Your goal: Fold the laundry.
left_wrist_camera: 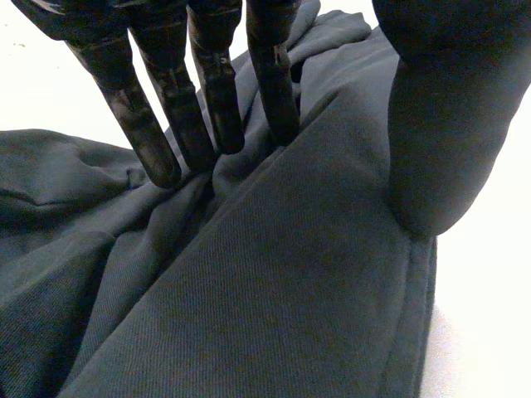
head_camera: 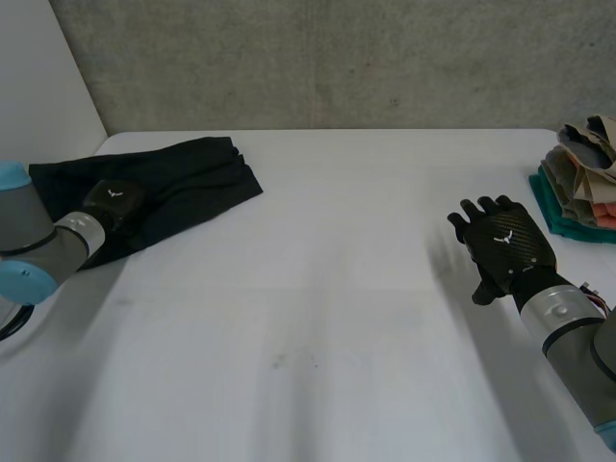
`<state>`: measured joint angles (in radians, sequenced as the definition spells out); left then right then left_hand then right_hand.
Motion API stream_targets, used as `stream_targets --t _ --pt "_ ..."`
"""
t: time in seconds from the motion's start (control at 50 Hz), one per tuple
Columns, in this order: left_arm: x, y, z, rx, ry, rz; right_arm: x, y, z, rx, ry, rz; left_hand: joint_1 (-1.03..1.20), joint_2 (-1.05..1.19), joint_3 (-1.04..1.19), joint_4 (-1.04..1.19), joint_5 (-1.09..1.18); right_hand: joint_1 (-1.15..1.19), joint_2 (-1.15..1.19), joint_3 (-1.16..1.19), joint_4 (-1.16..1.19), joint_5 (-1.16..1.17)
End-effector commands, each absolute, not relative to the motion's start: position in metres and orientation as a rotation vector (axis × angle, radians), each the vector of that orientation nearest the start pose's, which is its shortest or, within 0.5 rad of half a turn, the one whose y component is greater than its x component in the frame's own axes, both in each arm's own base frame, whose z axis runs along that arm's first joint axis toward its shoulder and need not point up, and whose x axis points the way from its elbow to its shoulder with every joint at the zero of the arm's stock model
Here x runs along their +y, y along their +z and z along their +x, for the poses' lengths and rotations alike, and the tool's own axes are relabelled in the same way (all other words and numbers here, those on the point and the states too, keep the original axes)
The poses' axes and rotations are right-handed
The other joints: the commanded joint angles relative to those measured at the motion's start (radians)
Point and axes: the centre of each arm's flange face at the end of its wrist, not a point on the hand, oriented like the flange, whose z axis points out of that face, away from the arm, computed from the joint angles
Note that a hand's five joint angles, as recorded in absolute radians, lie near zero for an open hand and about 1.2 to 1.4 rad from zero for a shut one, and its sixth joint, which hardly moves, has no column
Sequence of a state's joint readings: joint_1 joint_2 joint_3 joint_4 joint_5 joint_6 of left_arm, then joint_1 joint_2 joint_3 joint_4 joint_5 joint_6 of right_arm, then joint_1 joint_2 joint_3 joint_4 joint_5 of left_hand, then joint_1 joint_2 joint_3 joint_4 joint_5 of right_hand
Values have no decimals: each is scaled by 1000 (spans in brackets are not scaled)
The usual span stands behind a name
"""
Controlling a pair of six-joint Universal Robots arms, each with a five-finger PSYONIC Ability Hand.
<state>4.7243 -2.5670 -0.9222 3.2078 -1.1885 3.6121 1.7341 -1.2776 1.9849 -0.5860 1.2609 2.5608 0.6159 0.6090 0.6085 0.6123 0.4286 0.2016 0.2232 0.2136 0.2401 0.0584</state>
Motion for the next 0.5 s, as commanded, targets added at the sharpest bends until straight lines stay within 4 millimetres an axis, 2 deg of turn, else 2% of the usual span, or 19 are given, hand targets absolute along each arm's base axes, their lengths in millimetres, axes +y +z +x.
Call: stream_targets --t 0.02,0.08,0.14,0.22,0.24,0.3,0.32,0.36,0.38,0.44,0.46,0.5 --pt "-473 100 -160 2312 -1929 904 -279 151 207 2080 -2118 -1161 415 422 422 418 427 -27 -49 -39 -66 -58" --pt "-477 103 -159 2284 -1939 885 -279 150 207 2084 -2114 -1161 779 786 787 783 792 -27 -49 -39 -66 -58" --pt "-476 109 -165 2236 -1951 860 -278 149 207 2088 -2108 -1159 780 787 788 784 793 -27 -49 -39 -66 -58" --pt "-455 132 -201 2189 -1997 899 -278 149 207 2090 -2109 -1160 780 787 788 784 793 -27 -49 -39 -66 -58" --pt "-439 143 -216 2193 -2023 935 -277 149 206 2093 -2107 -1158 780 787 788 784 793 -27 -49 -39 -66 -58" --pt "-407 165 -241 2201 -2071 1005 -279 150 206 2098 -2114 -1152 780 787 788 784 793 -27 -49 -39 -66 -58" --pt "-385 178 -258 2216 -2110 1048 -279 150 205 2100 -2115 -1151 780 787 788 784 793 -27 -49 -39 -66 -58" --pt "-357 187 -280 2246 -2152 1115 -279 150 205 2107 -2118 -1147 780 787 788 784 793 -27 -49 -39 -66 -58" --pt "-328 192 -301 2286 -2187 1193 -279 150 205 2108 -2118 -1146 780 787 788 784 793 -27 -49 -39 -66 -58" --pt "-287 197 -327 2357 -2227 1308 -280 151 204 2115 -2129 -1139 780 787 788 784 793 -27 -49 -39 -66 -58" --pt "-263 194 -341 2416 -2229 1378 -280 151 204 2116 -2131 -1138 780 787 788 784 793 -27 -49 -39 -66 -58" --pt "-246 192 -351 2468 -2225 1427 -280 152 203 2121 -2136 -1134 780 787 788 784 793 -27 -49 -39 -66 -58"
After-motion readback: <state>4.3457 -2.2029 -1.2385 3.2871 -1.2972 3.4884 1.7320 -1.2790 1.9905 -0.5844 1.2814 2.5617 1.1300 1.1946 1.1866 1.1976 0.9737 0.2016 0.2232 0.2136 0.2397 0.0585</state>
